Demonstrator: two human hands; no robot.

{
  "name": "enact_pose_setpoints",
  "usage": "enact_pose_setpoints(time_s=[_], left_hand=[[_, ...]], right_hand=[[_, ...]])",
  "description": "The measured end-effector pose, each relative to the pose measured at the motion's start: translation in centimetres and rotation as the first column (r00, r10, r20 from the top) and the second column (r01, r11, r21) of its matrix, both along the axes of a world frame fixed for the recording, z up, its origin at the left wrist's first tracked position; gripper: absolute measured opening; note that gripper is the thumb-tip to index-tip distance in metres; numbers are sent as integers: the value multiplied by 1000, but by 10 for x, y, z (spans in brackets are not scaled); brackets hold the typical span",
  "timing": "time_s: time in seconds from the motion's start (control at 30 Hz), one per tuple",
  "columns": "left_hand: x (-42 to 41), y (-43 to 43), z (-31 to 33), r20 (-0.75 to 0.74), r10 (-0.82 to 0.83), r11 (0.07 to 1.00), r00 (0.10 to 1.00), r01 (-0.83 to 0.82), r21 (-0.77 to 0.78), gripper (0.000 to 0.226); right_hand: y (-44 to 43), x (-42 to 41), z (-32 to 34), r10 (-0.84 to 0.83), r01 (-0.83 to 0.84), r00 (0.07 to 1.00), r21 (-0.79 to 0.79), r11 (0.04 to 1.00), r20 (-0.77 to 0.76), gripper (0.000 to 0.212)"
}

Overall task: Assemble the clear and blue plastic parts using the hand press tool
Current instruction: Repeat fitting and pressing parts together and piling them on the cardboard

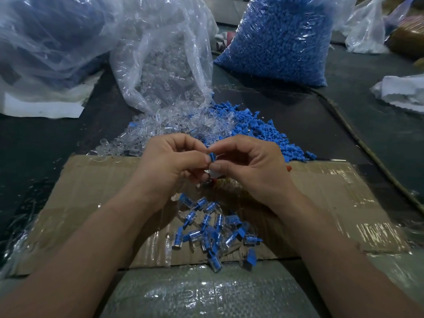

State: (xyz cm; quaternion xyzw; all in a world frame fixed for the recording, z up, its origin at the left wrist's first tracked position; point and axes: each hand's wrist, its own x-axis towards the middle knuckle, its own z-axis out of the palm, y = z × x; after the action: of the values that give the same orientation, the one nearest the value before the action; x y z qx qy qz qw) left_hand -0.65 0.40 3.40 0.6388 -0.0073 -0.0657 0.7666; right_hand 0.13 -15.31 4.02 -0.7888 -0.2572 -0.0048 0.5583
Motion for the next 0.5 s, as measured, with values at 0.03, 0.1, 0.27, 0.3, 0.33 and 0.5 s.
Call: enact_pose_setpoints(time_s=[0.03, 0.1, 0.27, 0.3, 0.33, 0.5], left_hand=[[0, 0, 0, -11, -5, 1000, 1000, 5, -6, 15], [0, 1, -1, -30, -37, 999, 999, 36, -26, 9], [3, 5, -1, -64, -103, 990, 993, 96, -100, 8], [3, 5, -1, -64, -104, 990, 992, 97, -104, 9], [3, 5, -1, -63, -105, 990, 992, 99, -104, 9], [3, 5, 0, -60, -109, 990, 992, 103, -101, 9]], right_hand=[[0, 0, -1, -4, 5, 1000, -7, 1000, 31, 31], [-1, 0, -1, -13, 15, 997, -20, 1000, 71, 31], [-4, 2, -1, -44, 48, 991, -29, 998, 125, 32], [-4, 1, -2, -47, 53, 989, -37, 998, 139, 32], [-4, 1, -2, -49, 57, 987, -46, 997, 151, 32], [-5, 2, -2, -42, 54, 978, -54, 997, 204, 30]])
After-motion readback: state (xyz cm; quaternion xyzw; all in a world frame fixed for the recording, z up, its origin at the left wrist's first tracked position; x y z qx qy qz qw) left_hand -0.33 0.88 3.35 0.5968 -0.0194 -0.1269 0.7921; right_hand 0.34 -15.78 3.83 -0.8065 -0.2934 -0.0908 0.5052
